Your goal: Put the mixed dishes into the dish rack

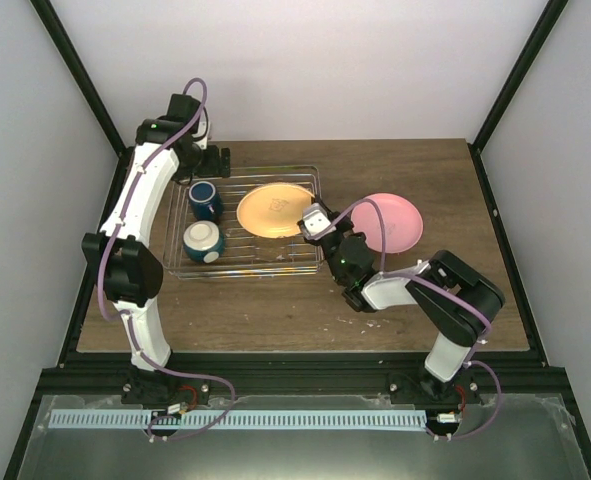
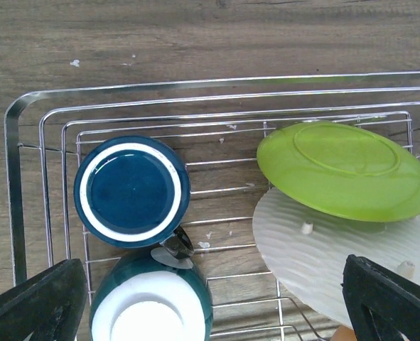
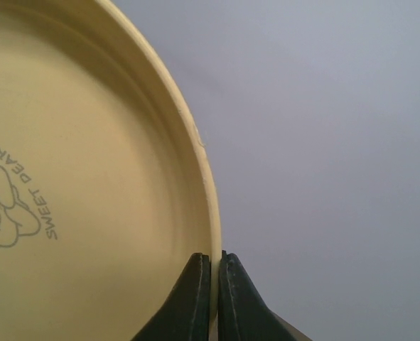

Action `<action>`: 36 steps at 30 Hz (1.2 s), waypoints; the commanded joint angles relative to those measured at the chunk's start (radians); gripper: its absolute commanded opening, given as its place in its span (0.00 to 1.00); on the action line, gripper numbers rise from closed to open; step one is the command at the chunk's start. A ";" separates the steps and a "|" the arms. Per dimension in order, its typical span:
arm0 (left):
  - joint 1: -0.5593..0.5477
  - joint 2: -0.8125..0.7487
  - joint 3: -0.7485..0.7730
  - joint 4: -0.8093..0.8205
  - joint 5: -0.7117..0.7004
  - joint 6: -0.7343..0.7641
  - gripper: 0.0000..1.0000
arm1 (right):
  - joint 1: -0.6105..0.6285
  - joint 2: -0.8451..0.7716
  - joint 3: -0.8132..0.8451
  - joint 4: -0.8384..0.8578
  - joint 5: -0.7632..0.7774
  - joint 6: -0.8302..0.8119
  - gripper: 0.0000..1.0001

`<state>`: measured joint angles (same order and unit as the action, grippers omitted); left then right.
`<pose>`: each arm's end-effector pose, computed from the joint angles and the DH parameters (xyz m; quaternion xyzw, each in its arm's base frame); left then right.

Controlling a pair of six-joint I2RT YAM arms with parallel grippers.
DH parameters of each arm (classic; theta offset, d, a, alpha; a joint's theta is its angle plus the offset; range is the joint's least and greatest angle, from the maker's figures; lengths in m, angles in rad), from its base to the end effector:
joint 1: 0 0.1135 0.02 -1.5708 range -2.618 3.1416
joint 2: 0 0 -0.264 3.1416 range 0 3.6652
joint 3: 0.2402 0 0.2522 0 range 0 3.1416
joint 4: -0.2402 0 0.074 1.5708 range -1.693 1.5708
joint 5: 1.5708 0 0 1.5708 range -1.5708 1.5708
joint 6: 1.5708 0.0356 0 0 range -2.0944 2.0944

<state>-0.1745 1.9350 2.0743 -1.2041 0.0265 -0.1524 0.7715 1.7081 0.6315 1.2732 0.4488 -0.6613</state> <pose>0.3951 -0.0706 0.3578 0.0140 0.9680 -0.0534 0.2449 0.2467 0.2184 0.2085 -0.2763 0.5793 -0.0994 0.7603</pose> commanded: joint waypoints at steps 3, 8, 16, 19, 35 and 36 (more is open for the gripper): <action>0.004 -0.031 -0.022 0.014 -0.023 -0.002 1.00 | 0.024 0.044 -0.043 -0.063 0.058 -0.079 0.01; 0.004 -0.040 -0.031 0.016 -0.028 -0.001 1.00 | 0.046 0.047 -0.059 -0.054 0.073 -0.099 0.01; 0.005 -0.045 -0.031 0.025 -0.027 -0.004 1.00 | 0.090 0.033 -0.068 -0.100 0.089 -0.102 0.03; 0.004 -0.050 -0.032 0.027 -0.027 -0.004 1.00 | 0.107 0.015 -0.071 -0.137 0.091 -0.090 0.12; 0.000 -0.105 -0.096 0.087 -0.018 -0.015 1.00 | 0.151 -0.276 -0.071 -0.701 -0.022 0.194 0.58; -0.001 -0.110 -0.106 0.100 -0.016 -0.016 1.00 | 0.152 -0.303 -0.069 -0.751 -0.030 0.209 0.60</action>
<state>-0.1745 1.8732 1.9965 -1.1477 0.0040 -0.1608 0.9108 1.4975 0.5556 0.7624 0.4671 -0.5781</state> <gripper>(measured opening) 0.997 0.566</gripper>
